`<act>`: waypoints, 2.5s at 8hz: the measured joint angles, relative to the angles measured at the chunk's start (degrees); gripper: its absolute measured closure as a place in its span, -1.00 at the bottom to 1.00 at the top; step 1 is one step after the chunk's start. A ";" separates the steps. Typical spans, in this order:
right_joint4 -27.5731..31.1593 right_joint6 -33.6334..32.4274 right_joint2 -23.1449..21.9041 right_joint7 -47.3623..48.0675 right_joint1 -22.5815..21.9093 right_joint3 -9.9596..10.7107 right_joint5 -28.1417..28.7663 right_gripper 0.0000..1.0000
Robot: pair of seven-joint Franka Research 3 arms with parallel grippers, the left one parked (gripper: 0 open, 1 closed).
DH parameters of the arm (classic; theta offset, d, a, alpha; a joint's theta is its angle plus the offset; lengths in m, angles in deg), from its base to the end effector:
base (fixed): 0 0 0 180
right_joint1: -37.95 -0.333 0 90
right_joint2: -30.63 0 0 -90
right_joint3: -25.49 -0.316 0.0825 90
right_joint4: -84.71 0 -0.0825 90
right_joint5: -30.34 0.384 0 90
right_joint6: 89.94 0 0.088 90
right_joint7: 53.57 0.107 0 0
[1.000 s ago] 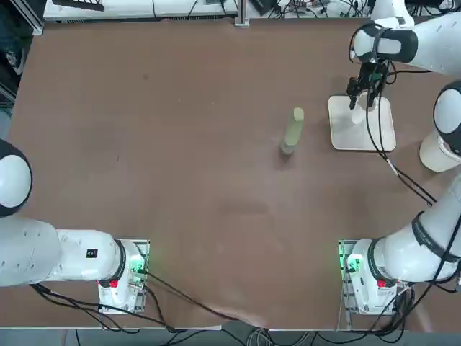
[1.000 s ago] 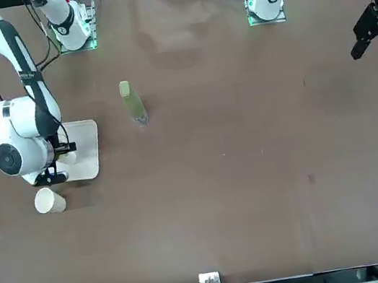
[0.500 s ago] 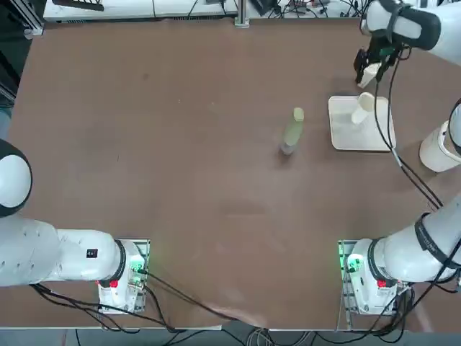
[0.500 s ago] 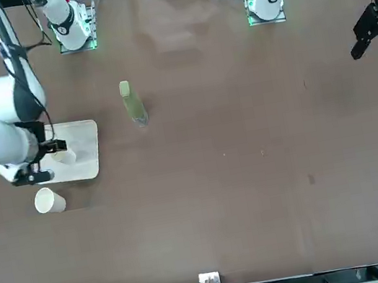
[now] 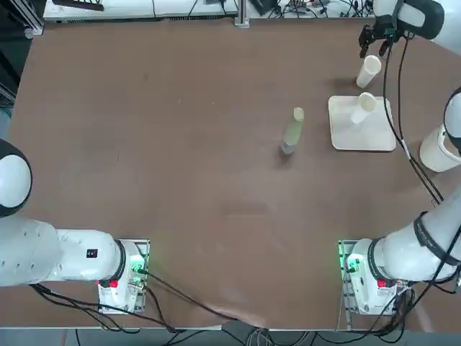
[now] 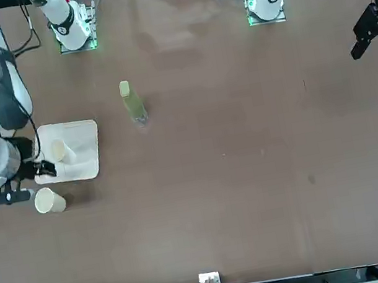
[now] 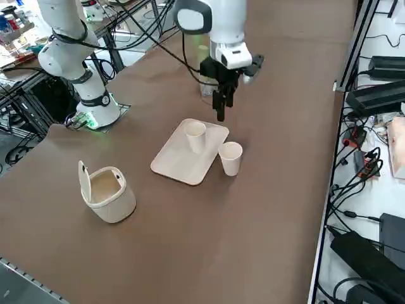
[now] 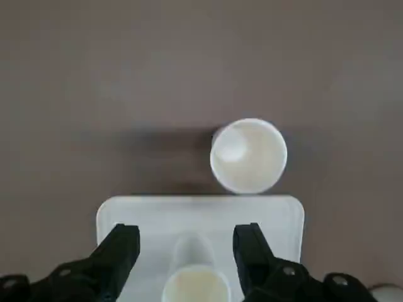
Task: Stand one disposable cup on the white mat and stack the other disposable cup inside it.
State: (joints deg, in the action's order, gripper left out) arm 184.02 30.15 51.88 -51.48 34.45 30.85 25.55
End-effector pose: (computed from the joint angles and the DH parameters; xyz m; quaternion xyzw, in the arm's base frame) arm 0.6509 -0.0199 0.3669 0.9985 -0.0102 -0.0034 0.0530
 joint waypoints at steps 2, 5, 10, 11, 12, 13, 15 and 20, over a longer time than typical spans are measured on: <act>-0.82 5.05 5.34 0.00 0.75 0.03 -0.01 -0.77; -1.62 6.03 8.43 0.01 1.22 0.20 -1.35 -0.71; -1.73 9.45 11.21 0.18 1.93 0.44 -2.01 -0.08; -1.96 9.74 11.36 0.18 2.05 0.49 -2.01 0.08; -2.56 9.77 11.35 0.18 2.18 0.52 -2.01 0.51; -3.20 9.75 11.31 0.18 2.22 0.52 -2.01 0.89; -4.12 8.00 10.31 0.44 2.22 0.51 -2.01 0.96; -4.39 -10.57 -0.32 6.73 0.92 -0.14 -2.01 0.96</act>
State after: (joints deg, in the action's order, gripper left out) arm 179.64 19.58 51.56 -44.75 35.38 30.70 23.54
